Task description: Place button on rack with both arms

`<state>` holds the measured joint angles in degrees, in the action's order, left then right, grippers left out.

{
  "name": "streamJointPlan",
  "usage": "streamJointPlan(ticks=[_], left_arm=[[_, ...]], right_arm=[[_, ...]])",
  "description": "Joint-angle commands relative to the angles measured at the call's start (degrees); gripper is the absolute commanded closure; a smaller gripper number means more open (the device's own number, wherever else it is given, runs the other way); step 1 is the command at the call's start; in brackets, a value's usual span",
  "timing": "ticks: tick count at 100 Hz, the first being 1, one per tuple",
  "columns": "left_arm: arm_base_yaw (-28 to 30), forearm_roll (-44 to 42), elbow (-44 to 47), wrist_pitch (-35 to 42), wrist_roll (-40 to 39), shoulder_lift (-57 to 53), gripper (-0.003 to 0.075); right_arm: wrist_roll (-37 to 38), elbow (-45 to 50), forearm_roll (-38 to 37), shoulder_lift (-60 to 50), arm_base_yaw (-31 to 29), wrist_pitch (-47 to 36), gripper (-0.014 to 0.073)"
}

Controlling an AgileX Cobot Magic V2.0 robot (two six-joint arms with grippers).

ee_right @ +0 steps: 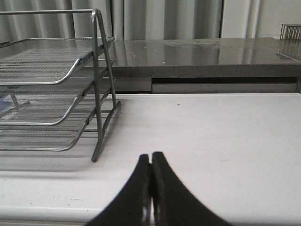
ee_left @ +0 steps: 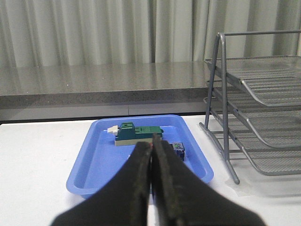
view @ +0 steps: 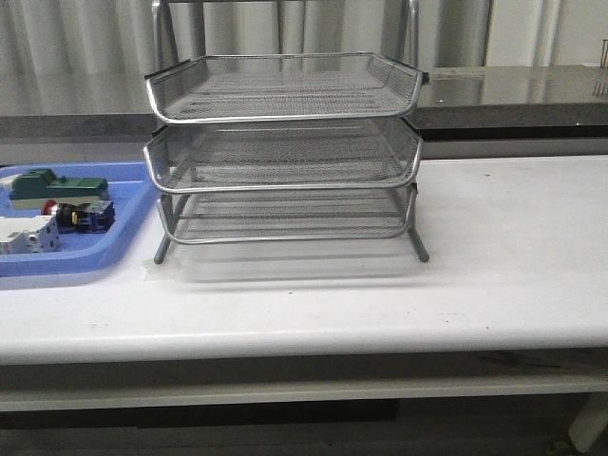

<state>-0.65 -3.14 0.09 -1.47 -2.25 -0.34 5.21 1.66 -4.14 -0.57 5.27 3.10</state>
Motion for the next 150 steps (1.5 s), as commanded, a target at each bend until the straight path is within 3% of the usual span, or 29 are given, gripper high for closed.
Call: streamJointPlan(ticks=[1,73,88,106,128,150], left_arm=[[0.11,0.09,2.65,4.6,-0.64,-1.7,0.0716],[0.11,0.09,2.65,4.6,-0.64,-1.7,0.0716],[0.11,0.09,2.65,4.6,-0.64,-1.7,0.0716],[0.11,0.09,2.65,4.6,-0.64,-1.7,0.0716],[0.11,0.09,2.65,4.6,-0.64,-1.7,0.0716],[0.11,0.09,2.65,4.6,-0.64,-1.7,0.0716]], right_arm=[[-0.13,-1.0,0.04,-1.16,-0.34,-4.68,0.0651],[-0.13,-1.0,0.04,-1.16,-0.34,-4.68,0.0651],[-0.13,-1.0,0.04,-1.16,-0.34,-8.48,0.0651],[-0.13,-3.54,3.52,-1.02,-0.34,-9.22,0.0651],[-0.13,-14.29,11.01,3.98,-0.34,1.23,0.0651],[-0.13,-28.7,11.39,17.34,-0.29,17.64,0.0651]])
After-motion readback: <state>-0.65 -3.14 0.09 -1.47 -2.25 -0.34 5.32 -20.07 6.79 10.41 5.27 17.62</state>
